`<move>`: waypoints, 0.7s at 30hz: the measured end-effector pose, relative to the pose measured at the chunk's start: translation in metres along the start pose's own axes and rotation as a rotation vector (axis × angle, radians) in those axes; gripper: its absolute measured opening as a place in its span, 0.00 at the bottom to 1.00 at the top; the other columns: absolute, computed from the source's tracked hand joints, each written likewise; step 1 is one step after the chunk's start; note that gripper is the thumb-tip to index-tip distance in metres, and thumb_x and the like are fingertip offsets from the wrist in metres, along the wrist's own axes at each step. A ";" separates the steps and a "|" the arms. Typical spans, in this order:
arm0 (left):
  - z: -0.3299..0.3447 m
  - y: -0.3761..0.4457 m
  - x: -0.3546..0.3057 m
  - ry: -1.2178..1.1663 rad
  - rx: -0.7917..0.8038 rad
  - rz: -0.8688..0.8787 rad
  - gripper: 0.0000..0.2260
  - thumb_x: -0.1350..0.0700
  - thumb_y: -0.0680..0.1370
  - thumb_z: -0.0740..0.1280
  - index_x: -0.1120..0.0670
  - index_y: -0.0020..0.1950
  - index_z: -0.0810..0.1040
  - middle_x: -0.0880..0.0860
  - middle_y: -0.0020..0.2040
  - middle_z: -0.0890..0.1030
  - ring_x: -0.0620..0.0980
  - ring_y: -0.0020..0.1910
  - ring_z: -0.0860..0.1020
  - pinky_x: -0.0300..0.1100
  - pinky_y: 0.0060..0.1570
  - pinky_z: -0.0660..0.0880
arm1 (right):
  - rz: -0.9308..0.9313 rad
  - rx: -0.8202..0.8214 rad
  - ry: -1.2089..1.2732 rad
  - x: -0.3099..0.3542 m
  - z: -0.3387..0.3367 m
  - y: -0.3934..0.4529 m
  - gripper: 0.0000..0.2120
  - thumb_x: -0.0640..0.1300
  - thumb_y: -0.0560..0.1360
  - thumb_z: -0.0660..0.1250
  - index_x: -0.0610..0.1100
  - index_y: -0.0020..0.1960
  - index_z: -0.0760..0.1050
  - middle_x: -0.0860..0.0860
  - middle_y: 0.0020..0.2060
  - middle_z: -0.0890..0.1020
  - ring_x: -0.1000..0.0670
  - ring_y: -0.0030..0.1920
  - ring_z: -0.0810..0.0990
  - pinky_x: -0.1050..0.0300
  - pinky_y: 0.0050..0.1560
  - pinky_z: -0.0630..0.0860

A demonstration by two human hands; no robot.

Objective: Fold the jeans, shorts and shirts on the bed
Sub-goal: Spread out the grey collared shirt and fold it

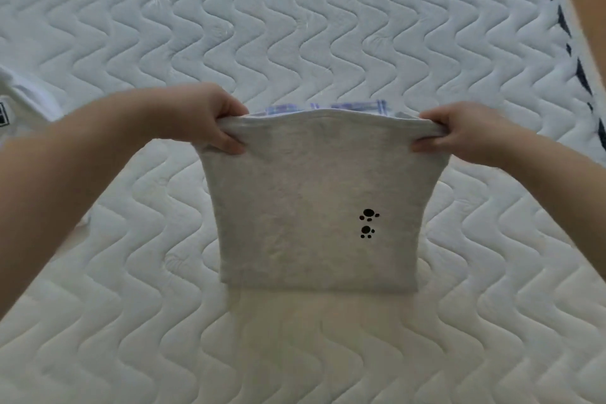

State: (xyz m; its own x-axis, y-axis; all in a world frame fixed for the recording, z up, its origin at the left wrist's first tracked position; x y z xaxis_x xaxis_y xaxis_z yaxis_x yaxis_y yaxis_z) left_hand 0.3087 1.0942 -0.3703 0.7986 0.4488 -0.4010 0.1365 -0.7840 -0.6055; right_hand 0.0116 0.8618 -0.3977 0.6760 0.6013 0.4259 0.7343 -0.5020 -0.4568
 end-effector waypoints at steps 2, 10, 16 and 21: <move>-0.032 -0.021 -0.014 0.063 -0.098 0.014 0.06 0.48 0.69 0.75 0.39 0.40 0.79 0.38 0.33 0.80 0.36 0.33 0.76 0.39 0.34 0.68 | -0.022 -0.079 0.011 0.015 -0.030 -0.011 0.09 0.51 0.70 0.75 0.50 0.48 0.81 0.51 0.39 0.82 0.56 0.40 0.76 0.60 0.39 0.70; -0.086 -0.080 -0.035 0.298 -0.537 0.100 0.14 0.60 0.70 0.73 0.46 0.32 0.72 0.46 0.25 0.71 0.50 0.28 0.69 0.42 0.31 0.63 | -0.202 -0.385 -0.071 0.062 -0.095 -0.056 0.08 0.40 0.71 0.72 0.48 0.49 0.82 0.51 0.33 0.79 0.45 0.36 0.75 0.55 0.39 0.69; 0.013 -0.076 -0.013 0.362 -0.761 0.172 0.13 0.60 0.70 0.64 0.53 0.51 0.84 0.61 0.35 0.82 0.63 0.29 0.79 0.50 0.28 0.74 | -0.302 -0.577 -0.273 0.041 -0.013 -0.080 0.14 0.32 0.68 0.72 0.42 0.52 0.83 0.39 0.38 0.83 0.36 0.36 0.81 0.45 0.37 0.79; 0.167 -0.083 0.005 0.240 -0.774 0.195 0.15 0.63 0.72 0.60 0.54 0.50 0.85 0.54 0.48 0.86 0.56 0.41 0.85 0.47 0.36 0.79 | -0.328 -0.626 -0.250 0.013 0.121 -0.124 0.14 0.30 0.63 0.77 0.41 0.46 0.84 0.45 0.41 0.85 0.42 0.39 0.84 0.52 0.35 0.79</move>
State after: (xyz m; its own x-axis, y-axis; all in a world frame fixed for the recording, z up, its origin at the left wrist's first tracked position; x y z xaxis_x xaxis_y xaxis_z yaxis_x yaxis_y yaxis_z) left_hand 0.2033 1.2331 -0.4368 0.9411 0.2394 -0.2389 0.2771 -0.9508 0.1386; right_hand -0.0782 1.0068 -0.4300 0.4373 0.8668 0.2394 0.8436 -0.4877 0.2248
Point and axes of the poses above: each hand's wrist, its own y-axis towards the middle knuckle, its own z-axis out of the palm, x = y × z, the point moved 3 cm from there along y, towards the middle knuckle
